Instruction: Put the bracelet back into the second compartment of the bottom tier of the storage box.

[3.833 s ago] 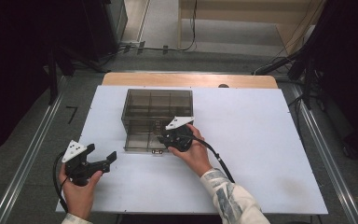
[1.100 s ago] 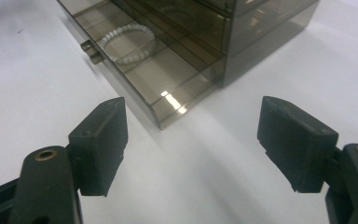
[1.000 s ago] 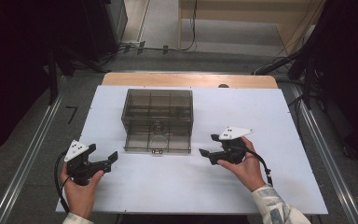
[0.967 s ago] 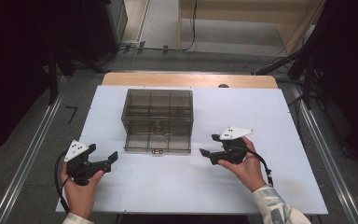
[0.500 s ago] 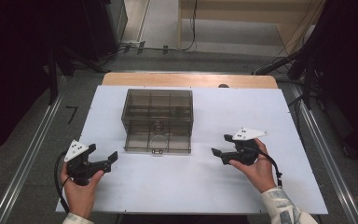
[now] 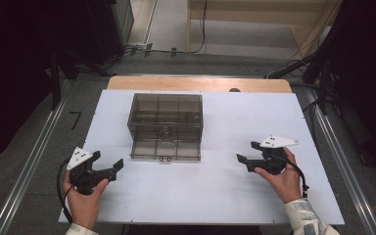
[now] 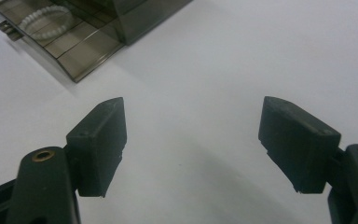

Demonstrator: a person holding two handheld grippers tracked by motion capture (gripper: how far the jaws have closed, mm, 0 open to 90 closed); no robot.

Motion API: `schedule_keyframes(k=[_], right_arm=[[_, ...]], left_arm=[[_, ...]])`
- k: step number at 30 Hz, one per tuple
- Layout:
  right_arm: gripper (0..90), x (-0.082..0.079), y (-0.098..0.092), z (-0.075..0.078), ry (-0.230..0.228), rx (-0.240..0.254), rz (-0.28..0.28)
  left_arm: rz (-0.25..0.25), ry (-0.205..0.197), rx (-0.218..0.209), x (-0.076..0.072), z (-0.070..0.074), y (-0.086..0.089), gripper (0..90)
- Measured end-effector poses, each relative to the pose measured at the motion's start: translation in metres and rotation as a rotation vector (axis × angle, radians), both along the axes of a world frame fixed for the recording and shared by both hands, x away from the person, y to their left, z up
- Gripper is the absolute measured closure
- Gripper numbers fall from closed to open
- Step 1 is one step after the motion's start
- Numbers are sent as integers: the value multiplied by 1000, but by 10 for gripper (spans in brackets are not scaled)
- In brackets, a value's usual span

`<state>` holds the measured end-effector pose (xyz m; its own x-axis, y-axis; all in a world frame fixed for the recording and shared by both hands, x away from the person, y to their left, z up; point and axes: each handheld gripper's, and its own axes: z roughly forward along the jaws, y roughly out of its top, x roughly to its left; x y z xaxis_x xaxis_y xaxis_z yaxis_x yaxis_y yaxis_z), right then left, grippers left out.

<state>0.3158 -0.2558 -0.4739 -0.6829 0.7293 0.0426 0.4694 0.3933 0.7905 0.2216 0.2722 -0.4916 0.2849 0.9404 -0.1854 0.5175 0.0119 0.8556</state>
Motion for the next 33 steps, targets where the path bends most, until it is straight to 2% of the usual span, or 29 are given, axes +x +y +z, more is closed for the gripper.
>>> schedule_keyframes(k=[19,33], right_arm=[[218,-9,-42,-2,-16,-33,-121],[217,-18,-71,-1,-28,-18,-191]], left_arm=[[1,0,0,0,0,0,51],[2,0,-1,-1,0,0,51]])
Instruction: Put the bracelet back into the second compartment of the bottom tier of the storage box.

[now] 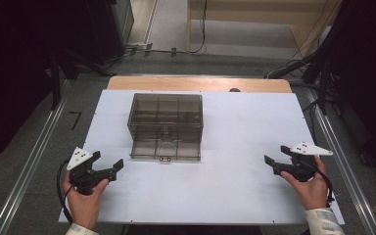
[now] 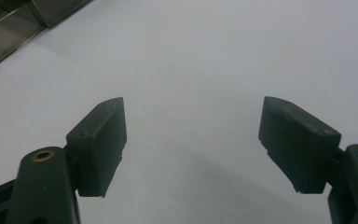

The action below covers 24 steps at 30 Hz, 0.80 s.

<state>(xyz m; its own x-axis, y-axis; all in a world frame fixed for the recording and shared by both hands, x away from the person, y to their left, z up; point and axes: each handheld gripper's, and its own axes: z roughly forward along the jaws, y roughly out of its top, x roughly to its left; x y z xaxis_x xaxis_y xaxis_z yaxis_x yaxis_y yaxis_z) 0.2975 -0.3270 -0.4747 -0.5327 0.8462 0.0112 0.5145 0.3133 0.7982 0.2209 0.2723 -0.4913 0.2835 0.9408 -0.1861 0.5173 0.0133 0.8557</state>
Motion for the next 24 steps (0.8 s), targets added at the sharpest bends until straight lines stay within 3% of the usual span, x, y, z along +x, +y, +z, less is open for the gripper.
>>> schedule_keyframes(k=[11,24], right_arm=[[217,-13,-33,-4,4,0,-93],[217,-22,-57,-8,15,8,-186]], left_arm=[[0,0,3,0,0,-1,51],[21,7,25,0,0,2,51]])
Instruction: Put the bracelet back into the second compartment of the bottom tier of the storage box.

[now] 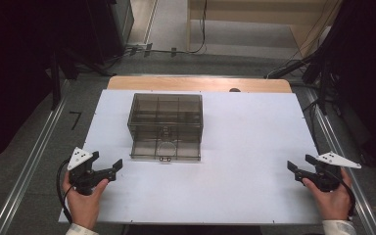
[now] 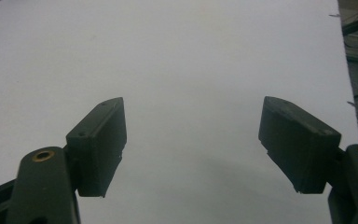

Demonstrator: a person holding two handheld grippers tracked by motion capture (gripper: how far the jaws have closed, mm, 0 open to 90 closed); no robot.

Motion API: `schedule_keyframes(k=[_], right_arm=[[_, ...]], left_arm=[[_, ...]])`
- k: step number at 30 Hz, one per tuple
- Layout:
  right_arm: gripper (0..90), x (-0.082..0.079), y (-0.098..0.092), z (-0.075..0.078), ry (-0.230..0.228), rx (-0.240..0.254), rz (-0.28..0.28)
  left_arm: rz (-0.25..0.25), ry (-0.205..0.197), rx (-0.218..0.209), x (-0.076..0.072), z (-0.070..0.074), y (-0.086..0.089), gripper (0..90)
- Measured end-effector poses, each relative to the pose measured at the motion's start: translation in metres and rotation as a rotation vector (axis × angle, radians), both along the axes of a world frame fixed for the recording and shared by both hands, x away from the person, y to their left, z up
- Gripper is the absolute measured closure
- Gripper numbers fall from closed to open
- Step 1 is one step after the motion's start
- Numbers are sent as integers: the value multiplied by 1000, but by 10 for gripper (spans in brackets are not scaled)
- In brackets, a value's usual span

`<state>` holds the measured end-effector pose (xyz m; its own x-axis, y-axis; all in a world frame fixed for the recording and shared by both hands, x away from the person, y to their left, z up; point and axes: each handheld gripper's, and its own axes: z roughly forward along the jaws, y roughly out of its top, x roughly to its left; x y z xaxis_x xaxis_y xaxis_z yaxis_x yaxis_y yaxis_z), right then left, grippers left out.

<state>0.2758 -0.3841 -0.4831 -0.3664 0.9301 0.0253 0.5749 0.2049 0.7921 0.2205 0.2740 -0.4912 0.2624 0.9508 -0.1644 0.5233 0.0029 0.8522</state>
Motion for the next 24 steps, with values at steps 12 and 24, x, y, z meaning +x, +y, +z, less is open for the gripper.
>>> schedule_keyframes(k=[12,24], right_arm=[[217,-2,-10,0,-1,6,-74],[217,-2,-11,0,0,6,-81]], left_arm=[[64,50,27,0,-3,11,51],[76,48,24,0,-4,14,51]])
